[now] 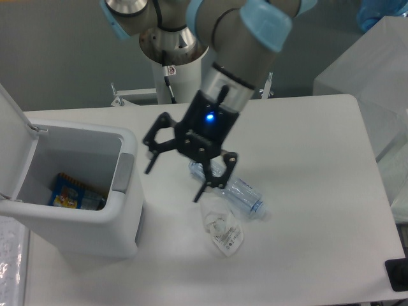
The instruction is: Open the trash can
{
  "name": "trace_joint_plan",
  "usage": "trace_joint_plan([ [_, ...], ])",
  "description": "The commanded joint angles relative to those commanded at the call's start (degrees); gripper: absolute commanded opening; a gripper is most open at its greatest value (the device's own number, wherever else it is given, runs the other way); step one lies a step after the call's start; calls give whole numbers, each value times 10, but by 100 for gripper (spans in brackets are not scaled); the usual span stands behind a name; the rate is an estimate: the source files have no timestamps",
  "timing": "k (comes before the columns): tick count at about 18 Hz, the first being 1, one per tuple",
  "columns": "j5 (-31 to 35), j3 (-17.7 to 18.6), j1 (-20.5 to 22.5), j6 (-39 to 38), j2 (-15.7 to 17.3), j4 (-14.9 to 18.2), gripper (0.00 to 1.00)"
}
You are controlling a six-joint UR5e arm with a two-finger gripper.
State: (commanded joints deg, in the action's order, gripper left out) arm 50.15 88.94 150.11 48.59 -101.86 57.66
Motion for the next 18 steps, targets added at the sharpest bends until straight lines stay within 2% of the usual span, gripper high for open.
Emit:
trace_joint_plan([
  [3,106,-3,25,18,-39,-1,100],
  [5,139,-5,40,39,-68,-9,100],
  [9,195,-9,53,109,-98,-20,100],
  [13,273,-8,52,256,-107,-18,100],
  [16,319,-12,51,286,-113,-13,100],
  [18,325,-14,50,286,-114,-11,100],
])
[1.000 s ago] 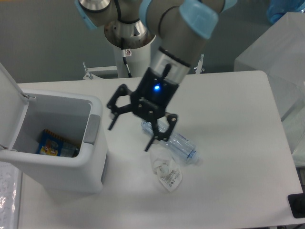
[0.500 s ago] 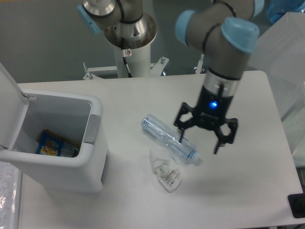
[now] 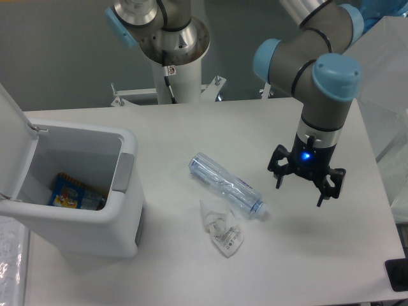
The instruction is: Open the trash can
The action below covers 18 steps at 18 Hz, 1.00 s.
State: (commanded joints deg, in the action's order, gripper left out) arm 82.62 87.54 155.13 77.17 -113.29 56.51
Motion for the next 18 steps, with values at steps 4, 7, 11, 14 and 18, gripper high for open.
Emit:
trace_joint_plan([
  [4,35,-11,-3,1,-10,6,100],
  [7,97,-81,-35,1,-45,62,100],
  [11,105,-115,-40,0,-58,102,100],
  [14,105,-113,-40,-1,-58,101,100],
  [18,105,-113,-40,-2,-58,101,100],
])
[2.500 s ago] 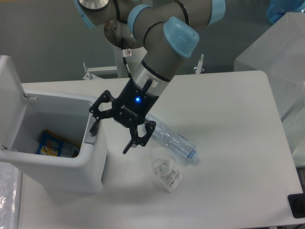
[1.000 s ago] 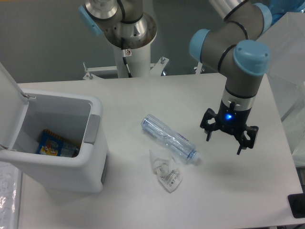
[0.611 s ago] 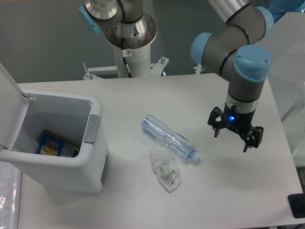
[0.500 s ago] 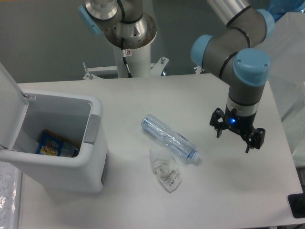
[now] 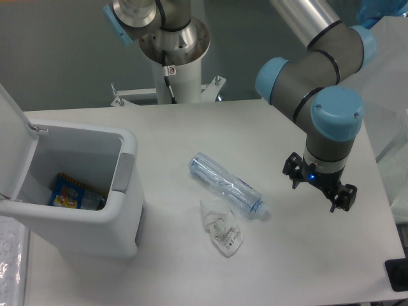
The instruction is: Open the trash can
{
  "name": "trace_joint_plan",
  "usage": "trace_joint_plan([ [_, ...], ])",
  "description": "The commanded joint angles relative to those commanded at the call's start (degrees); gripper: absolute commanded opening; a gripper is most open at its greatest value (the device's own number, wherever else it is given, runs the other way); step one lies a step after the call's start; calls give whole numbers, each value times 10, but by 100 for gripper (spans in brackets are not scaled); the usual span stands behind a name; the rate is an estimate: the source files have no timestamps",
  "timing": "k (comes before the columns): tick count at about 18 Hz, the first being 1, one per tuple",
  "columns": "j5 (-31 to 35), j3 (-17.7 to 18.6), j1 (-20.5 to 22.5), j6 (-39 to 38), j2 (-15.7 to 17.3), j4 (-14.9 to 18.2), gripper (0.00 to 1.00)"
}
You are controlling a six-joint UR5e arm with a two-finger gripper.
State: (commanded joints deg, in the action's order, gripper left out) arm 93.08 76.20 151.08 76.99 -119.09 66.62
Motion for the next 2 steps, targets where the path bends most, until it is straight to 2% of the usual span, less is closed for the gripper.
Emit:
trace_joint_plan([
  [2,0,3,0,0,1,-2,100],
])
